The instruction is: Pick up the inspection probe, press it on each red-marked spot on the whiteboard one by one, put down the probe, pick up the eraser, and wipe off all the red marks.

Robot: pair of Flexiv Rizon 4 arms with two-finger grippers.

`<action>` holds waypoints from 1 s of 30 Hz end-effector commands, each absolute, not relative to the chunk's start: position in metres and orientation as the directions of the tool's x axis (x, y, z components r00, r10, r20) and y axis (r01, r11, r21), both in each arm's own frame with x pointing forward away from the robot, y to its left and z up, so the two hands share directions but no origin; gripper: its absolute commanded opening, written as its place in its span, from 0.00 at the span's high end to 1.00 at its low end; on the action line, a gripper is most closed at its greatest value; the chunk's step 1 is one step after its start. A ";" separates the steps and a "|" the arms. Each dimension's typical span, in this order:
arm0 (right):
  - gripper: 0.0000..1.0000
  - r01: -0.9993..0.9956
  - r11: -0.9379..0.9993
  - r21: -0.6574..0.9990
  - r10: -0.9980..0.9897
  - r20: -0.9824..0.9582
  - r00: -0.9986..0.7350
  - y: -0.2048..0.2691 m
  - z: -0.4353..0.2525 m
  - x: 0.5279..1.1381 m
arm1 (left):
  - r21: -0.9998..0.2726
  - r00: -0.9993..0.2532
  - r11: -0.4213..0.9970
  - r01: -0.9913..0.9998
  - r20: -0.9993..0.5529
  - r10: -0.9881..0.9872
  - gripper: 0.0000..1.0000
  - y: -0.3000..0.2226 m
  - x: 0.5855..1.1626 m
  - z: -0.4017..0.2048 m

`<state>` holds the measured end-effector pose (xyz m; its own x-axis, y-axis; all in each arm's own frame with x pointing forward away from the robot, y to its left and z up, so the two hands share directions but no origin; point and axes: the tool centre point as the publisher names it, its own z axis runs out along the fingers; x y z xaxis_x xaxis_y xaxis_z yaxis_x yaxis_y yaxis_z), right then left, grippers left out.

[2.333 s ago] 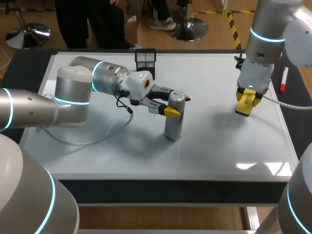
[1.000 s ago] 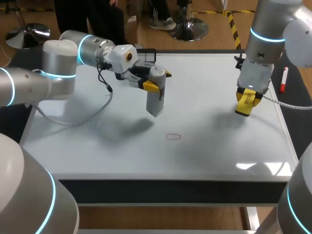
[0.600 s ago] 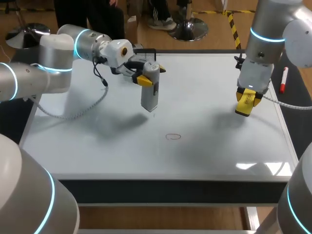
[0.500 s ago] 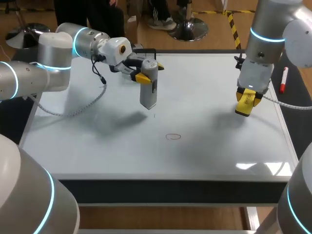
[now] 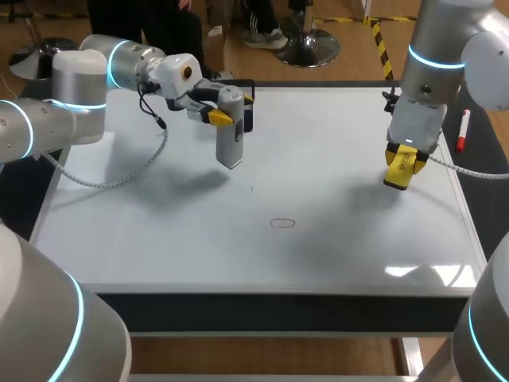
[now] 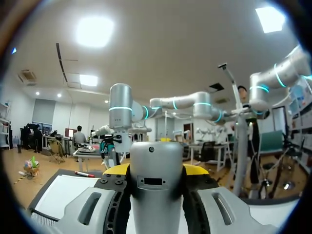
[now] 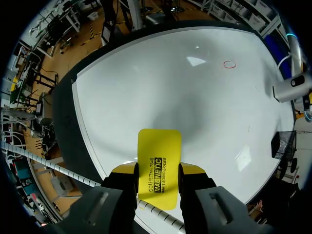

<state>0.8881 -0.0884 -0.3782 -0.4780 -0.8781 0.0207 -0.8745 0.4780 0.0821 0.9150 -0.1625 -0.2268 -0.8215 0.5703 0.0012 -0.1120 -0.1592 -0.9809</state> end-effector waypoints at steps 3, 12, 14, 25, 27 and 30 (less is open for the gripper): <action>1.00 -0.876 0.476 0.081 -0.879 0.024 -0.476 -0.089 -0.378 0.889 | -0.977 -0.811 -0.169 -0.131 0.008 0.585 1.00 -0.150 0.934 -0.233; 1.00 -0.876 0.476 0.081 -0.879 0.024 -0.476 -0.089 -0.378 0.889 | -0.975 -0.831 -0.172 -0.139 0.021 0.555 1.00 -0.137 0.950 -0.239; 1.00 -0.876 0.476 0.081 -0.879 0.024 -0.476 -0.089 -0.378 0.889 | -0.975 -0.833 -0.174 -0.140 0.021 0.553 1.00 -0.136 0.952 -0.240; 1.00 -0.876 0.476 0.081 -0.879 0.024 -0.476 -0.089 -0.378 0.889 | -0.974 -0.833 -0.175 -0.144 0.024 0.552 1.00 -0.133 0.955 -0.239; 1.00 -0.876 0.476 0.081 -0.879 0.024 -0.476 -0.089 -0.378 0.889 | -0.974 -0.833 -0.175 -0.144 0.024 0.552 1.00 -0.133 0.955 -0.239; 1.00 -0.876 0.476 0.081 -0.879 0.024 -0.476 -0.089 -0.378 0.889 | -0.974 -0.833 -0.175 -0.144 0.024 0.552 1.00 -0.133 0.955 -0.239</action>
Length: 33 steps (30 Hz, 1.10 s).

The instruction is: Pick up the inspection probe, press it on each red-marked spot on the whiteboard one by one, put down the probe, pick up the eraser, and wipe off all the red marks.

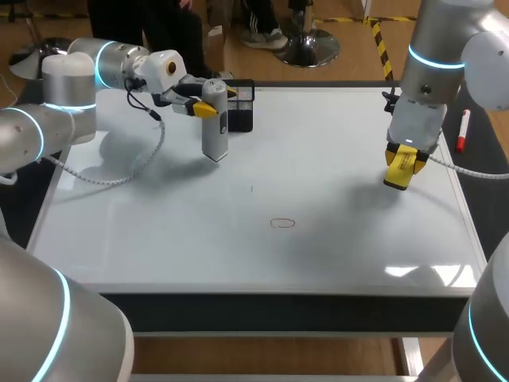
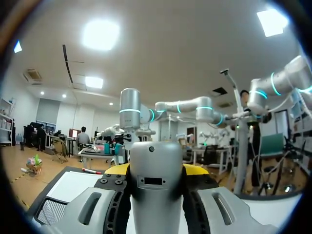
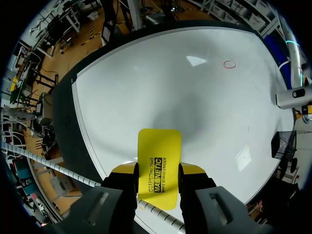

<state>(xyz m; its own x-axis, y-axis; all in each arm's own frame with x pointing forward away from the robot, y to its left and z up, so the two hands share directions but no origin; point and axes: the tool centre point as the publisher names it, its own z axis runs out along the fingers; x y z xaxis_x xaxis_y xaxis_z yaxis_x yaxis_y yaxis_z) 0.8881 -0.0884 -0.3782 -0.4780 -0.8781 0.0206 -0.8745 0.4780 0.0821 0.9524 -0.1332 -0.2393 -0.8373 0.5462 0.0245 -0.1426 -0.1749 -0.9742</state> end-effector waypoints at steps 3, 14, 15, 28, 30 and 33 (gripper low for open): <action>1.00 -0.876 0.476 0.081 -0.879 0.024 -0.476 -0.089 -0.378 0.889 | -0.974 -0.833 -0.175 -0.144 0.024 0.552 1.00 -0.133 0.955 -0.239; 1.00 -0.918 0.392 0.065 -0.919 0.078 -0.387 -0.021 -0.365 0.874 | -0.974 -0.833 -0.175 -0.144 0.024 0.552 1.00 -0.133 0.955 -0.239; 1.00 -0.923 0.381 0.060 -0.923 0.079 -0.376 -0.011 -0.363 0.870 | -0.974 -0.833 -0.175 -0.144 0.024 0.552 1.00 -0.133 0.955 -0.239; 1.00 -0.957 0.287 0.052 -0.957 0.050 -0.284 0.080 -0.372 0.831 | -0.974 -0.833 -0.175 -0.144 0.024 0.552 1.00 -0.133 0.955 -0.239; 1.00 -0.960 0.273 0.060 -0.961 0.055 -0.270 0.087 -0.377 0.829 | -0.974 -0.833 -0.175 -0.144 0.024 0.552 1.00 -0.133 0.955 -0.239; 1.00 -0.967 0.247 0.063 -0.968 0.052 -0.244 0.103 -0.381 0.824 | -0.974 -0.833 -0.175 -0.144 0.024 0.552 1.00 -0.133 0.955 -0.239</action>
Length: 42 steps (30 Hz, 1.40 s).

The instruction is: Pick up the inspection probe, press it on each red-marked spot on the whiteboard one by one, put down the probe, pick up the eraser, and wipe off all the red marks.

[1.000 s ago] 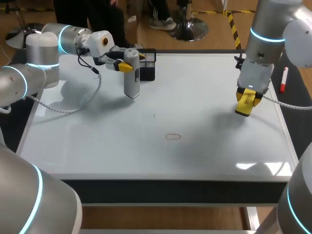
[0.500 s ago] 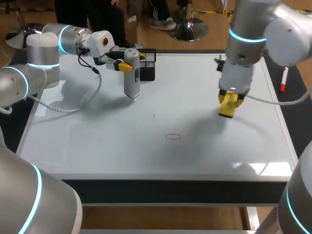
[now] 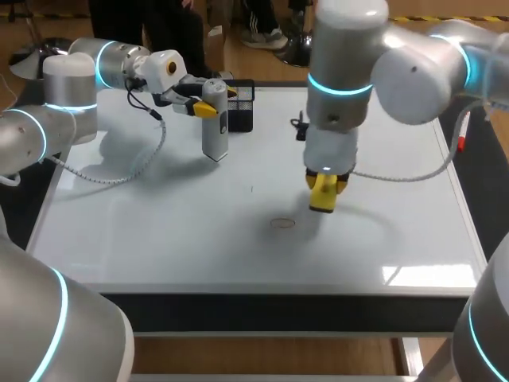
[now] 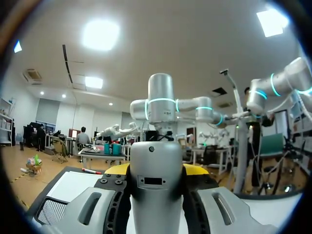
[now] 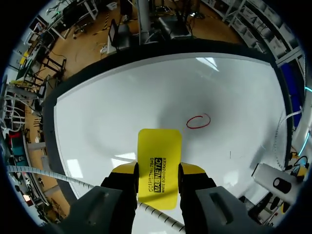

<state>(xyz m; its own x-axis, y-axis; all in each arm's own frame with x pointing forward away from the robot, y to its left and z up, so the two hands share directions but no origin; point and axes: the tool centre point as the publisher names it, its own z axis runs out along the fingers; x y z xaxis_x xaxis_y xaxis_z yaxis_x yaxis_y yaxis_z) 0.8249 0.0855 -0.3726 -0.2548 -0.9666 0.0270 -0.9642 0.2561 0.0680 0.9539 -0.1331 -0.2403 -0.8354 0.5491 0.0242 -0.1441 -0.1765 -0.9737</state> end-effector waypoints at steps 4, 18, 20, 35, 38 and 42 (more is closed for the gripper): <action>1.00 -0.974 0.218 0.058 -0.975 0.056 -0.215 0.122 -0.383 0.816 | -0.974 -0.833 -0.175 -0.144 0.024 0.552 1.00 -0.133 0.955 -0.239; 1.00 -0.985 0.148 0.091 -0.987 0.073 -0.141 0.172 -0.395 0.801 | -0.974 -0.833 -0.175 -0.144 0.024 0.552 1.00 -0.133 0.955 -0.239; 1.00 -0.986 0.142 0.090 -0.988 0.066 -0.137 0.174 -0.396 0.801 | -0.974 -0.833 -0.175 -0.144 0.024 0.552 1.00 -0.133 0.955 -0.239; 1.00 -0.989 0.084 0.118 -0.995 0.067 -0.076 0.192 -0.414 0.804 | -0.974 -0.833 -0.175 -0.144 0.024 0.552 1.00 -0.133 0.955 -0.239; 1.00 -0.989 0.082 0.120 -0.995 0.061 -0.075 0.190 -0.417 0.803 | -0.974 -0.833 -0.175 -0.144 0.024 0.552 1.00 -0.133 0.955 -0.239; 1.00 -0.989 0.082 0.125 -0.996 0.049 -0.077 0.187 -0.424 0.802 | -0.974 -0.833 -0.175 -0.144 0.024 0.552 1.00 -0.133 0.955 -0.239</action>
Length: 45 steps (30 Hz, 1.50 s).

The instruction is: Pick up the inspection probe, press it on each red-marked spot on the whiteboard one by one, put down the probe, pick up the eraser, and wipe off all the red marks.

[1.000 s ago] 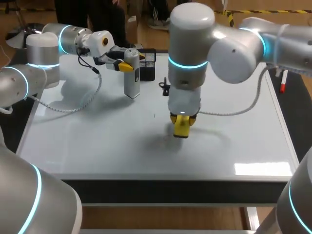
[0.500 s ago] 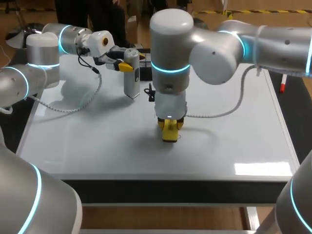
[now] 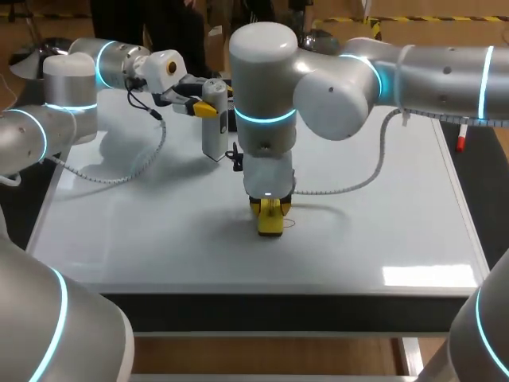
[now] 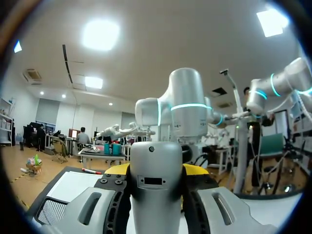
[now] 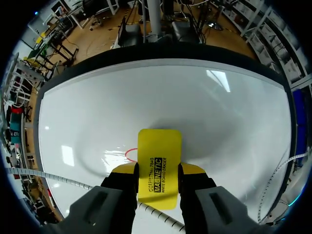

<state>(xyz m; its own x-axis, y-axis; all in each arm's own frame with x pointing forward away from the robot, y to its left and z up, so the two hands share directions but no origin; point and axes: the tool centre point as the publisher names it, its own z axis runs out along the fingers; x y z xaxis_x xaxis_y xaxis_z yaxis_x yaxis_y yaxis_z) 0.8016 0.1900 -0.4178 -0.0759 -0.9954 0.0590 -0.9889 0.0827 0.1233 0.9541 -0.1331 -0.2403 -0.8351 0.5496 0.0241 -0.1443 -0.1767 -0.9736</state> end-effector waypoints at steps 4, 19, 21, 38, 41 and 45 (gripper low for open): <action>1.00 -0.988 0.086 0.130 -0.996 0.042 -0.082 0.183 -0.429 0.802 | -0.974 -0.833 -0.175 -0.144 0.024 0.552 1.00 -0.133 0.955 -0.239; 1.00 -0.976 0.169 0.138 -0.985 0.036 -0.166 0.147 -0.436 0.797 | -0.974 -0.833 -0.175 -0.144 0.024 0.552 1.00 -0.133 0.955 -0.239; 1.00 -0.973 0.184 0.138 -0.983 0.043 -0.180 0.141 -0.436 0.796 | -0.974 -0.833 -0.175 -0.144 0.024 0.552 1.00 -0.133 0.955 -0.239; 1.00 -0.956 0.264 0.128 -0.964 0.058 -0.259 0.109 -0.431 0.786 | -0.974 -0.833 -0.175 -0.144 0.024 0.552 1.00 -0.133 0.955 -0.239; 1.00 -0.959 0.262 0.111 -0.965 0.014 -0.262 0.106 -0.422 0.786 | -0.974 -0.833 -0.175 -0.144 0.024 0.552 1.00 -0.133 0.955 -0.239; 1.00 -0.958 0.264 0.108 -0.964 -0.005 -0.266 0.099 -0.406 0.789 | -0.974 -0.833 -0.175 -0.144 0.024 0.552 1.00 -0.133 0.955 -0.239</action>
